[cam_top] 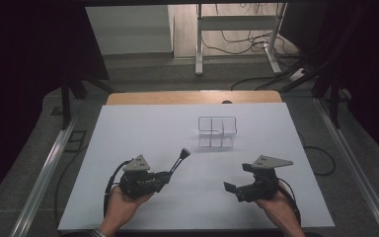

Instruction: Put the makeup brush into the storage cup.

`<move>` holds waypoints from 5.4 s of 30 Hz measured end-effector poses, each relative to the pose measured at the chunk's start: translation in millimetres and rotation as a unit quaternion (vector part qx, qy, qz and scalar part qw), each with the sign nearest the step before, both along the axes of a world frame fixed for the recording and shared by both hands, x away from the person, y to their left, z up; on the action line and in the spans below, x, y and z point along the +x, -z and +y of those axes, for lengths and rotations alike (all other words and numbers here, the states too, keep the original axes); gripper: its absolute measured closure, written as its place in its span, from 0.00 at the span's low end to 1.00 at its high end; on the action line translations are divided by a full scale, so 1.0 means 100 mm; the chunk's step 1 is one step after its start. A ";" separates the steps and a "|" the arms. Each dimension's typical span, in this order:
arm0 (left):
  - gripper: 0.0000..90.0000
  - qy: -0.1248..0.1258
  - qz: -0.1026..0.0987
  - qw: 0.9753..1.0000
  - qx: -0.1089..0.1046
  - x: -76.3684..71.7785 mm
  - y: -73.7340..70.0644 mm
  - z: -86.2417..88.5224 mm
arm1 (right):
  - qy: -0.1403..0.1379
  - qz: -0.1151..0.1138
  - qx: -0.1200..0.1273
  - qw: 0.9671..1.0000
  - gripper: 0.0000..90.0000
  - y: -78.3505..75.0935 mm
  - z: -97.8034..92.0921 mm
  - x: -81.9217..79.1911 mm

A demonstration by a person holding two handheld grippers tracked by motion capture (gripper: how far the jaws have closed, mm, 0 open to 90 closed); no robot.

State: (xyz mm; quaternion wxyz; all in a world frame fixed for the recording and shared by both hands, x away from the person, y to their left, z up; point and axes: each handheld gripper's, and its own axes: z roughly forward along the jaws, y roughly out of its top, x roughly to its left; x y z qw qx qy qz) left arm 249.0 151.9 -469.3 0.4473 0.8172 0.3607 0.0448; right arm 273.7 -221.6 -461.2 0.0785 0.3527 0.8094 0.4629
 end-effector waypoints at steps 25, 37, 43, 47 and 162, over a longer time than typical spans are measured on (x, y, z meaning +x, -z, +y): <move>0.88 0.022 -0.005 1.000 -0.007 0.04 0.03 -0.18 | -0.028 0.021 0.020 0.999 0.02 0.02 0.42 0.11; 0.88 0.032 -0.007 0.999 -0.014 0.04 0.03 -0.27 | -0.040 0.024 0.025 0.999 0.01 0.01 0.61 0.13; 0.88 0.036 -0.010 0.999 -0.019 0.04 0.03 -0.30 | -0.047 0.026 0.025 0.998 0.01 -0.01 0.70 0.16; 0.88 0.037 -0.010 0.999 -0.021 0.04 0.03 -0.31 | -0.053 0.028 0.034 0.998 0.01 -0.01 0.78 0.18; 0.05 0.004 0.000 0.997 0.071 0.08 0.17 -0.04 | -0.055 -0.018 0.006 0.998 0.85 -0.22 0.63 0.15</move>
